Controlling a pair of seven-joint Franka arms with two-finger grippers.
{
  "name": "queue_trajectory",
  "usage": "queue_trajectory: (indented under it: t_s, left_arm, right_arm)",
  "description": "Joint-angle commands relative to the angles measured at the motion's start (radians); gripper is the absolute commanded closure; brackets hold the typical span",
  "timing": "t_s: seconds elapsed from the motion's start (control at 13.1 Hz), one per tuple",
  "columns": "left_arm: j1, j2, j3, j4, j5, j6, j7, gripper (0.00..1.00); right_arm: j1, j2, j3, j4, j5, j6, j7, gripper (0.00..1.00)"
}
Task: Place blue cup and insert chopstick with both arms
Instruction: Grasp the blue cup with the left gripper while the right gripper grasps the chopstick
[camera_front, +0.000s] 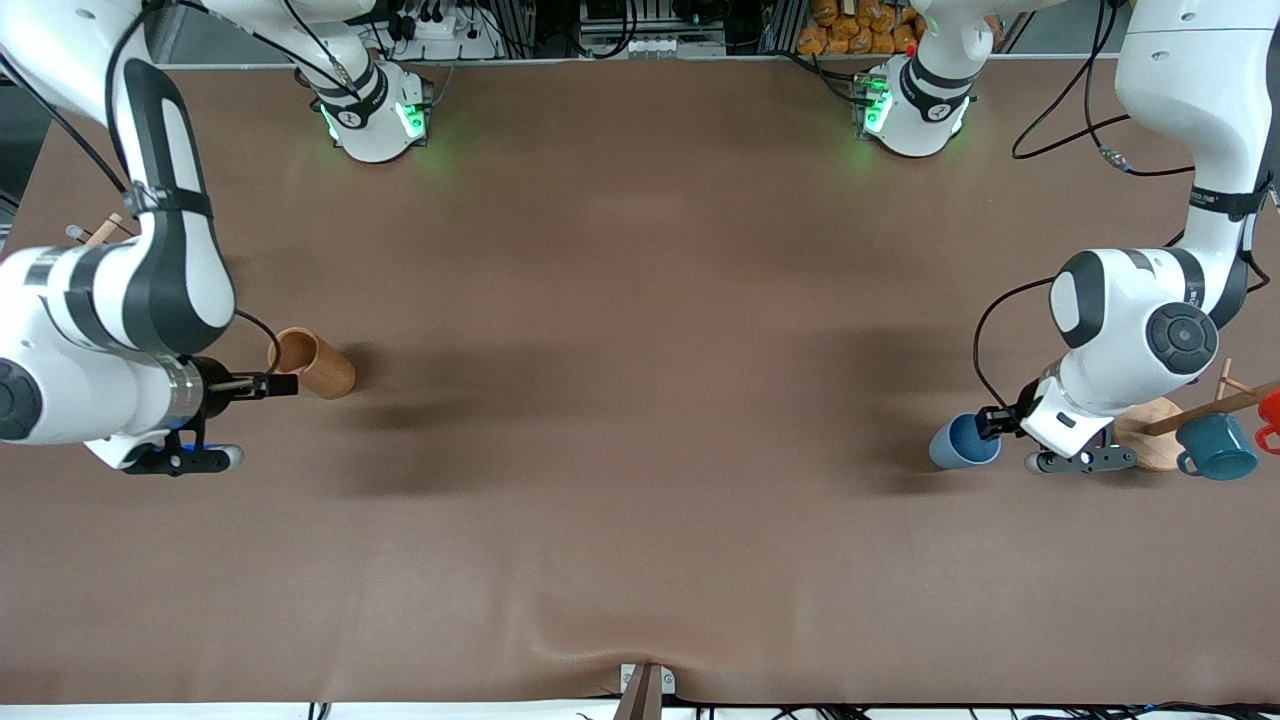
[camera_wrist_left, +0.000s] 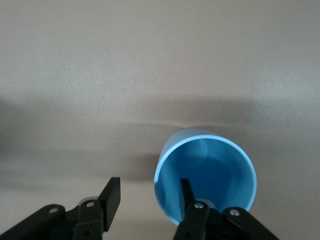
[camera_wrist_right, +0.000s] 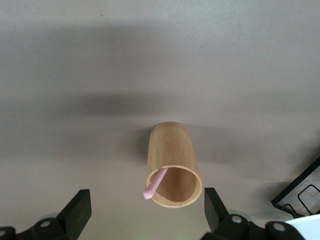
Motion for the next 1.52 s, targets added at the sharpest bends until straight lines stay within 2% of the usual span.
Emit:
queue_trajectory:
  t_s: [0.0,0.46,0.53,0.68,0.84,0.99,1.14,1.29,1.45]
  left_arm:
    - [-0.012,0.021,-0.004,0.004,-0.023,0.013,0.013,1.0]
    - [-0.022,-0.043,-0.007,0.005,-0.023,-0.054,0.009,1.0]
    - [-0.023,-0.063,-0.027,0.009,-0.023,-0.071,0.005,1.0]
    - [-0.023,-0.106,-0.068,0.015,-0.023,-0.106,-0.004,1.0]
    - [-0.023,-0.132,-0.123,0.044,-0.023,-0.168,-0.04,1.0]
    - [-0.028,-0.14,-0.2,0.088,-0.021,-0.243,-0.144,1.0]
    - [-0.031,-0.135,-0.284,0.119,-0.007,-0.261,-0.282,1.0]
    - [-0.048,-0.122,-0.35,0.15,-0.007,-0.261,-0.391,1.0]
    - [-0.139,-0.093,-0.357,0.18,-0.003,-0.261,-0.544,1.0]
  right_arm:
    - [-0.003,0.002,0.0,-0.019,-0.009,0.007,0.022,0.0]
    - [0.003,0.02,0.0,-0.055,-0.008,0.001,0.022,0.0]
    - [0.006,0.02,0.0,-0.061,-0.008,-0.001,0.022,0.05]
    - [0.006,0.019,0.0,-0.061,-0.008,0.002,0.022,0.24]
    - [-0.002,0.02,0.0,-0.061,-0.008,0.008,0.021,0.32]
    - [0.001,0.02,0.0,-0.059,-0.008,0.011,0.022,0.46]
    - [0.001,0.02,0.0,-0.059,-0.008,0.018,0.019,0.65]
    - [0.001,0.02,0.0,-0.061,-0.008,0.021,0.021,0.65]
    - [0.003,0.02,0.0,-0.061,-0.008,0.019,0.019,0.65]
